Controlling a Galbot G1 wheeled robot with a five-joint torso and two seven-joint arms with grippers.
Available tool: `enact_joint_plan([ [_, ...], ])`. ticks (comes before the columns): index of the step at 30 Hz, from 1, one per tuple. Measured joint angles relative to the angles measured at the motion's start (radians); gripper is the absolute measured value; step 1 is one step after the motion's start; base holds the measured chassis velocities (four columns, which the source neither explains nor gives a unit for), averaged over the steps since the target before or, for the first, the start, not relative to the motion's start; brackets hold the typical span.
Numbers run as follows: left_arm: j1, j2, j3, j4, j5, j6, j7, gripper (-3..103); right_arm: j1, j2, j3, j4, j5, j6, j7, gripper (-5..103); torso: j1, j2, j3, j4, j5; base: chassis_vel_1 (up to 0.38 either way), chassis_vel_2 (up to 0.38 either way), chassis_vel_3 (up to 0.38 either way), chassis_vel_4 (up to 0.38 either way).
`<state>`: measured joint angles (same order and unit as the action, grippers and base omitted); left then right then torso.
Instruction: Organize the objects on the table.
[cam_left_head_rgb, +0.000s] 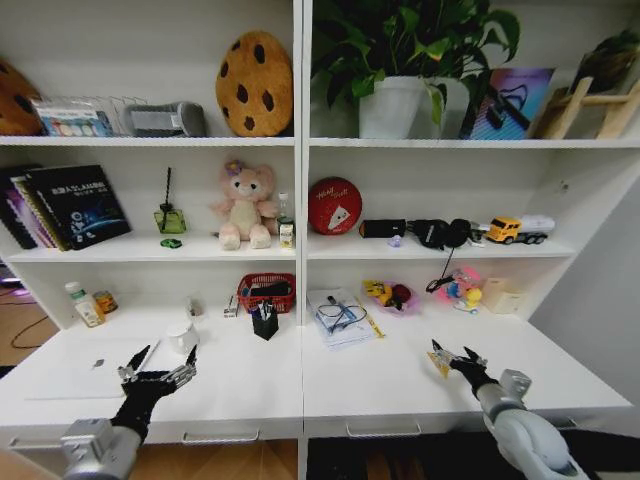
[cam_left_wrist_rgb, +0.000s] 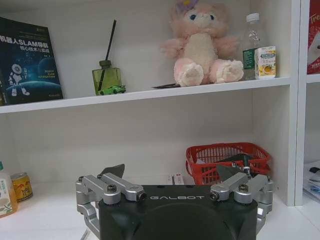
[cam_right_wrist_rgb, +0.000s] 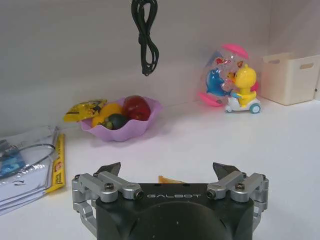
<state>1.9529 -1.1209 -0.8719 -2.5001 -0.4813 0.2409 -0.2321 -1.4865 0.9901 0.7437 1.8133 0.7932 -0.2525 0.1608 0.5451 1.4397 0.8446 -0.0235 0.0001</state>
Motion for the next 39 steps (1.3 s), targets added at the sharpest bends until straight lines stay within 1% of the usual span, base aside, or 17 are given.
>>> enact_joint_plan([
  [9, 0.0, 0.0, 0.0, 0.0, 0.0, 0.0, 0.0, 100, 0.026, -0.007, -0.05, -0.101, -0.052, 0.012, -0.015, 102, 0.0, 0.0, 0.0, -0.0001, -0.0003, 0.0, 0.0, 0.0, 0.0],
  [10, 0.0, 0.0, 0.0, 0.0, 0.0, 0.0, 0.0, 100, 0.036, -0.007, -0.059, -0.118, -0.058, 0.016, -0.02, 98, 0.0, 0.0, 0.0, 0.0, -0.0002, 0.0, 0.0, 0.0, 0.0],
  [11, 0.0, 0.0, 0.0, 0.0, 0.0, 0.0, 0.0, 100, 0.036, -0.007, -0.059, -0.118, -0.058, 0.016, -0.02, 98, 0.0, 0.0, 0.0, 0.0, -0.0002, 0.0, 0.0, 0.0, 0.0],
  [14, 0.0, 0.0, 0.0, 0.0, 0.0, 0.0, 0.0, 100, 0.065, -0.007, -0.078, -0.163, -0.093, 0.036, -0.038, 83, 0.0, 0.0, 0.0, 0.0, -0.0002, 0.0, 0.0, 0.0, 0.0],
  [15, 0.0, 0.0, 0.0, 0.0, 0.0, 0.0, 0.0, 100, 0.065, -0.007, -0.078, -0.163, -0.093, 0.036, -0.038, 83, 0.0, 0.0, 0.0, 0.0, -0.0002, 0.0, 0.0, 0.0, 0.0],
  [18, 0.0, 0.0, 0.0, 0.0, 0.0, 0.0, 0.0, 100, 0.078, -0.007, -0.087, -0.17, -0.1, 0.04, -0.045, 66, 0.0, 0.0, 0.0, 0.0001, -0.0002, 0.0, 0.0, 0.0, 0.0],
  [19, 0.0, 0.0, 0.0, 0.0, 0.0, 0.0, 0.0, 100, 0.078, -0.007, -0.087, -0.17, -0.1, 0.04, -0.045, 66, 0.0, 0.0, 0.0, 0.0001, -0.0002, 0.0, 0.0, 0.0, 0.0],
  [22, 0.0, 0.0, 0.0, 0.0, 0.0, 0.0, 0.0, 100, 0.081, -0.006, -0.091, -0.167, -0.102, 0.042, -0.049, 50, 0.0, 0.0, 0.0, 0.0, -0.0002, 0.0, 0.0, 0.0, 0.0],
  [23, 0.0, 0.0, 0.0, 0.0, 0.0, 0.0, 0.0, 100, 0.081, -0.006, -0.091, -0.167, -0.102, 0.042, -0.049, 50, 0.0, 0.0, 0.0, 0.0, -0.0002, 0.0, 0.0, 0.0, 0.0],
  [24, 0.0, 0.0, 0.0, 0.0, 0.0, 0.0, 0.0, 100, 0.081, -0.006, -0.091, -0.167, -0.104, 0.044, -0.051, 44, 0.0, 0.0, 0.0, 0.0, -0.0002, 0.0, 0.0, 0.0, 0.0],
  [26, 0.0, 0.0, 0.0, 0.0, 0.0, 0.0, 0.0, 100, 0.082, -0.006, -0.091, -0.167, -0.104, 0.045, -0.052, 44, 0.0, 0.0, 0.0, 0.0, -0.0002, 0.0, 0.0, 0.0, 0.0],
  [27, 0.0, 0.0, 0.0, 0.0, 0.0, 0.0, 0.0, 100, 0.082, -0.007, -0.091, -0.166, -0.104, 0.047, -0.054, 33, 0.0, 0.0, 0.0, 0.0, -0.0002, 0.0, 0.0, 0.0, 0.0],
  [28, 0.0, 0.0, 0.0, 0.0, 0.0, 0.0, 0.0, 100, 0.082, -0.007, -0.091, -0.165, -0.104, 0.048, -0.055, 33, 0.0, 0.0, 0.0, 0.0, -0.0002, 0.0, 0.0, 0.0, 0.0],
  [33, 0.0, 0.0, 0.0, 0.0, 0.0, 0.0, 0.0, 100, 0.08, -0.01, -0.085, -0.148, -0.104, 0.053, -0.058, 13, 0.0, 0.0, 0.0, 0.0, -0.0001, 0.0, 0.0, 0.0, 0.0],
  [34, 0.0, 0.0, 0.0, 0.0, 0.0, 0.0, 0.0, 100, 0.08, -0.01, -0.085, -0.148, -0.104, 0.053, -0.058, 13, 0.0, 0.0, 0.0, 0.0, -0.0001, 0.0, 0.0, 0.0, 0.0],
  [36, 0.0, 0.0, 0.0, 0.0, 0.0, 0.0, 0.0, 100, 0.081, -0.011, -0.076, -0.123, -0.103, 0.053, -0.058, 4, 0.0, 0.0, 0.0, 0.0, -0.0001, 0.0, 0.0, 0.0, 0.0],
  [39, 0.0, 0.0, 0.0, 0.0, 0.0, 0.0, 0.0, 100, 0.094, -0.018, -0.068, -0.08, -0.102, 0.052, -0.059, 3, 0.0, 0.0, 0.0, -0.0001, -0.0002, 0.0, 0.0, 0.0, 0.0],
])
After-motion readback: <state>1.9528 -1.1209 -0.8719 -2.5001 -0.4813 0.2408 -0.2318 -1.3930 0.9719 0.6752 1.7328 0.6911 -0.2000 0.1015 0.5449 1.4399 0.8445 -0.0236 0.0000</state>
